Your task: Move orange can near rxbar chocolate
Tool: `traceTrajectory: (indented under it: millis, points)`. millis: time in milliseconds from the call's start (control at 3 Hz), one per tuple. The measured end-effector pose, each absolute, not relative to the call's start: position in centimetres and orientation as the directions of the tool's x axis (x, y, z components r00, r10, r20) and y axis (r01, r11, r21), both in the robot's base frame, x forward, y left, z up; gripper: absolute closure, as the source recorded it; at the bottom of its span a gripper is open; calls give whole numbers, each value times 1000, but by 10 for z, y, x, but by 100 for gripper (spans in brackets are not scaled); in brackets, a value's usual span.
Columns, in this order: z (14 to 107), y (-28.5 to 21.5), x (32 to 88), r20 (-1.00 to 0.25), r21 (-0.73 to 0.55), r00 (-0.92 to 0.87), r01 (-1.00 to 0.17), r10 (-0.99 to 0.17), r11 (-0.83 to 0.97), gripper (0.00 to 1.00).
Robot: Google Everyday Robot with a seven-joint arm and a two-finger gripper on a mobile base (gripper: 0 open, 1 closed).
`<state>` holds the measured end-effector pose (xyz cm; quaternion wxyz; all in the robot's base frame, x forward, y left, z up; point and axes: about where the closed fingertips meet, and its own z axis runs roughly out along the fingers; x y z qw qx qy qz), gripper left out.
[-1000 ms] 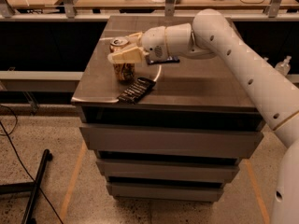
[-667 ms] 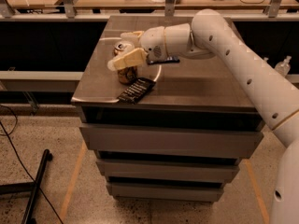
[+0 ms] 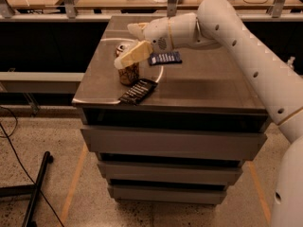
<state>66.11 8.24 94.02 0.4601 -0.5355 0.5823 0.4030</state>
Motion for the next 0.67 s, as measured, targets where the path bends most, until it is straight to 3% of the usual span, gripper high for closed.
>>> traceTrajectory:
  millis: [667]
  points:
    - [1024,12,625,-911,-142,41,-966,-411,217,0]
